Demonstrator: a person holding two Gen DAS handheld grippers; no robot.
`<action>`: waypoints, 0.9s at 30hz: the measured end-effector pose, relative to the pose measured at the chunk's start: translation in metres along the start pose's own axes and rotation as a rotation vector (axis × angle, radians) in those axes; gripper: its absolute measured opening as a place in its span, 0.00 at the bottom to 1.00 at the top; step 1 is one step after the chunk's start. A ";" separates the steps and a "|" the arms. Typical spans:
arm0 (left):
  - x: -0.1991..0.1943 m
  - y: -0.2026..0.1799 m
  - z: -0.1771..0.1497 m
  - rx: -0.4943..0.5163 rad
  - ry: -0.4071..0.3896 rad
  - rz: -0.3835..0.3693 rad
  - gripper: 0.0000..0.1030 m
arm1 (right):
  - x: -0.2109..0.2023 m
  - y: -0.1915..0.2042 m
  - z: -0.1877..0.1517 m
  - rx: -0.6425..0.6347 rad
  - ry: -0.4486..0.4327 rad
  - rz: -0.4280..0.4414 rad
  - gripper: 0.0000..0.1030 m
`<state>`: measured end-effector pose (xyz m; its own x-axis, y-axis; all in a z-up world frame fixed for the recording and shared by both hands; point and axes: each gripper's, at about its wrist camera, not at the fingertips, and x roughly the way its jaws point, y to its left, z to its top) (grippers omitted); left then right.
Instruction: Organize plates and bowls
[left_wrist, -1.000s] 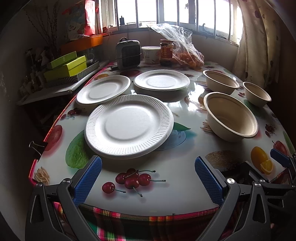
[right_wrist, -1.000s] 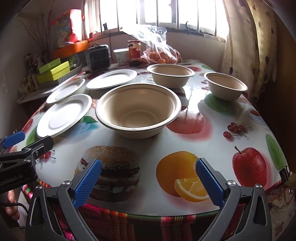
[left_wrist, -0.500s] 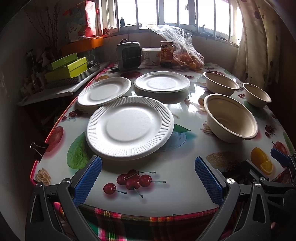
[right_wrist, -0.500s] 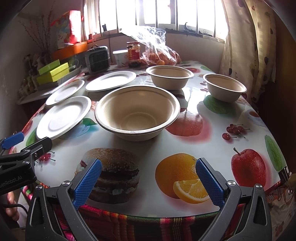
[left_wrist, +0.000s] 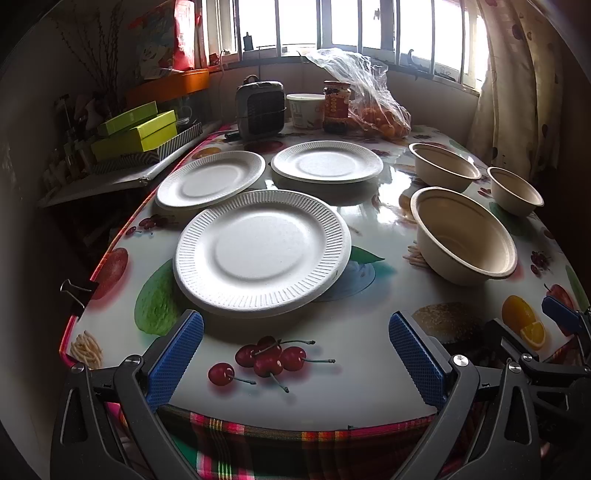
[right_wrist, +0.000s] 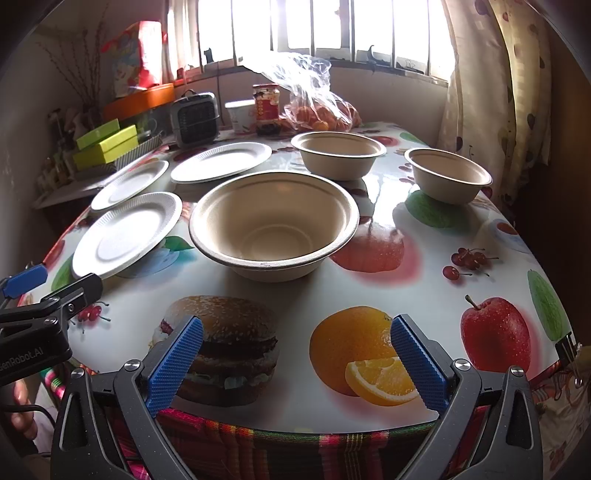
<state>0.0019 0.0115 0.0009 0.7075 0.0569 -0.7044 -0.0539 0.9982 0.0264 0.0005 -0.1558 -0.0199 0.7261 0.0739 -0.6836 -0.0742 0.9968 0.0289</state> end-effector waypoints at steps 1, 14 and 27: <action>0.000 0.000 0.000 -0.001 -0.001 0.001 0.98 | 0.000 0.000 0.000 0.000 0.001 0.000 1.00; 0.000 0.002 0.000 -0.006 -0.003 -0.012 0.98 | 0.000 0.001 0.000 0.000 -0.001 0.001 1.00; -0.002 0.004 0.002 -0.007 -0.005 -0.011 0.98 | -0.001 0.001 0.002 -0.002 -0.003 0.001 1.00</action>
<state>0.0018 0.0152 0.0034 0.7117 0.0456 -0.7010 -0.0509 0.9986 0.0133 0.0009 -0.1552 -0.0182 0.7279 0.0749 -0.6816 -0.0765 0.9967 0.0278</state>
